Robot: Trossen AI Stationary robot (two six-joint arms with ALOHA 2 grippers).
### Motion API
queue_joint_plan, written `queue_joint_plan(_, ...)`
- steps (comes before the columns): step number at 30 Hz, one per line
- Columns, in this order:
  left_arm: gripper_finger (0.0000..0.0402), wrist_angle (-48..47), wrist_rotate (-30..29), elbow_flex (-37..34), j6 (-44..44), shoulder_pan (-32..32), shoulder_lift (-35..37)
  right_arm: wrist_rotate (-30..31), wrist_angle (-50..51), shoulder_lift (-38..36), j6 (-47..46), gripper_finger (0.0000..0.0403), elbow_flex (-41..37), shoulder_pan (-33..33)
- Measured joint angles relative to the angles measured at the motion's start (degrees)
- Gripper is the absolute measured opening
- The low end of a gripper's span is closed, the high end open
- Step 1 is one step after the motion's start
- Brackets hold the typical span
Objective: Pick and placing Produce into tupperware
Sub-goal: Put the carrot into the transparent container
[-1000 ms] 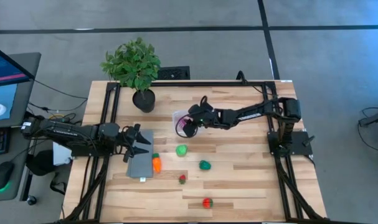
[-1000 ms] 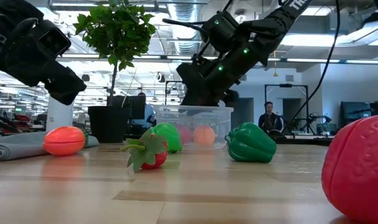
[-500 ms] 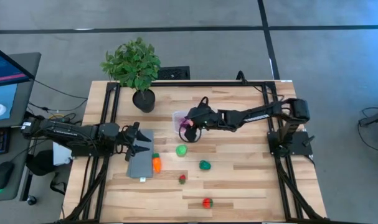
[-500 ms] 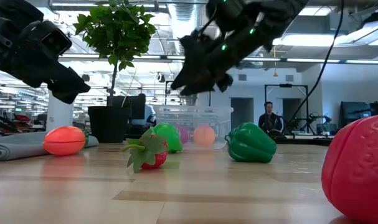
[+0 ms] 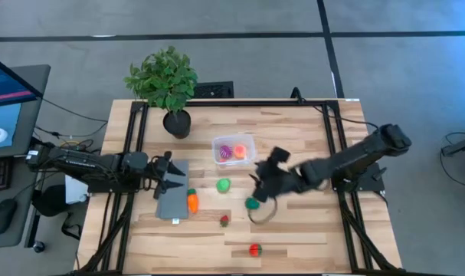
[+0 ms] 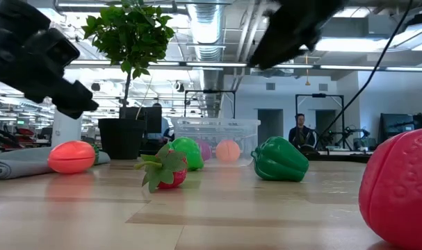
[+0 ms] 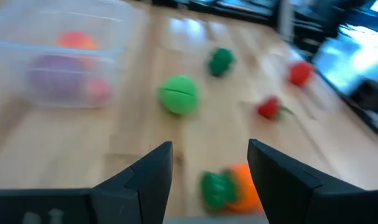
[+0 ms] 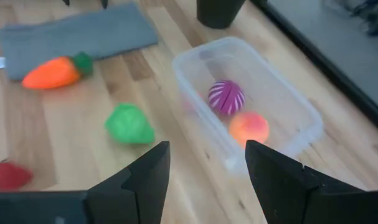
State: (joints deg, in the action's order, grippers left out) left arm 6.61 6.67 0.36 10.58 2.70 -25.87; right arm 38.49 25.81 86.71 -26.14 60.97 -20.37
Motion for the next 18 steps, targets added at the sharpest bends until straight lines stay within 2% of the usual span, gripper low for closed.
queue_joint_plan(4,0.0197,-0.06,8.12,0.00,-3.85,0.12,0.00,9.07,5.06,-1.05,-7.40,0.0233,0.00,-9.23)
queue_joint_plan(7,0.0197,-2.14,9.97,0.70,-8.33,1.71,0.00,13.85,7.79,-1.08,-12.99,0.0233,0.00,-15.37)
queue_joint_plan(13,0.0197,-3.21,4.32,4.97,-16.64,8.16,-0.49,17.40,10.17,0.99,-25.43,0.0233,-0.07,-24.45)
queue_joint_plan(18,0.0197,-3.18,-5.44,8.61,-25.12,15.70,-4.69,23.59,9.99,5.05,-34.00,0.0233,-0.04,-31.38)
